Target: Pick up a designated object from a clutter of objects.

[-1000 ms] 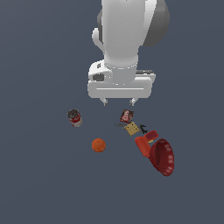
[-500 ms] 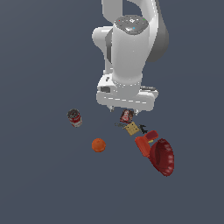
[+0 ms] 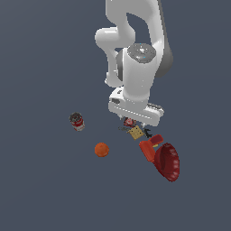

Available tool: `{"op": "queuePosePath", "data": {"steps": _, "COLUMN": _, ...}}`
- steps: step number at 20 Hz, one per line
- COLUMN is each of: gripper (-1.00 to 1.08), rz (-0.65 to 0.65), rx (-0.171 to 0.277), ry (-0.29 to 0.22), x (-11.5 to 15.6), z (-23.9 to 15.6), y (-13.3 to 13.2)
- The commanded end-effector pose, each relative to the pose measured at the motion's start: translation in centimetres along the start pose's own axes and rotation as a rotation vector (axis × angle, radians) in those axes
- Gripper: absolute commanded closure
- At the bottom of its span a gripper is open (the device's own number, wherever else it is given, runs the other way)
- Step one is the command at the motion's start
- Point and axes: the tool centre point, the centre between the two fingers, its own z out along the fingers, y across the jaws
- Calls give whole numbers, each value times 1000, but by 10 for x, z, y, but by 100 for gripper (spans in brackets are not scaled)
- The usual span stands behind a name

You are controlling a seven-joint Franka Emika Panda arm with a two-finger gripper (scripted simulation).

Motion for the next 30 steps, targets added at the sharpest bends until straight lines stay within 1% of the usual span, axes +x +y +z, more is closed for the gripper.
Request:
{"op": "queuePosePath", "data": {"steps": 1, "gripper": -92, "rz": 60, "rx": 0, "ry": -1, "x": -5, "z": 14, "y": -4}}
{"op": "queuePosePath", "data": {"steps": 10, "gripper": -92, "rz": 270, "rx": -7, "ry": -2, "x": -24, "z": 61, "y": -12}}
{"op": "queuePosePath", "data": {"steps": 19, "gripper": -92, "rz": 468, "rx": -18, "ry": 4, "x": -44, "z": 103, "y": -16}}
{"op": "queuePosePath", "data": {"steps": 24, "gripper": -92, "rz": 543, "rx": -22, "ry": 9, "x": -52, "z": 118, "y": -15}}
{"op": "queuePosePath", "data": {"steps": 30, "gripper": -92, "rz": 593, "rx": -26, "ry": 13, "x": -57, "z": 128, "y": -15}}
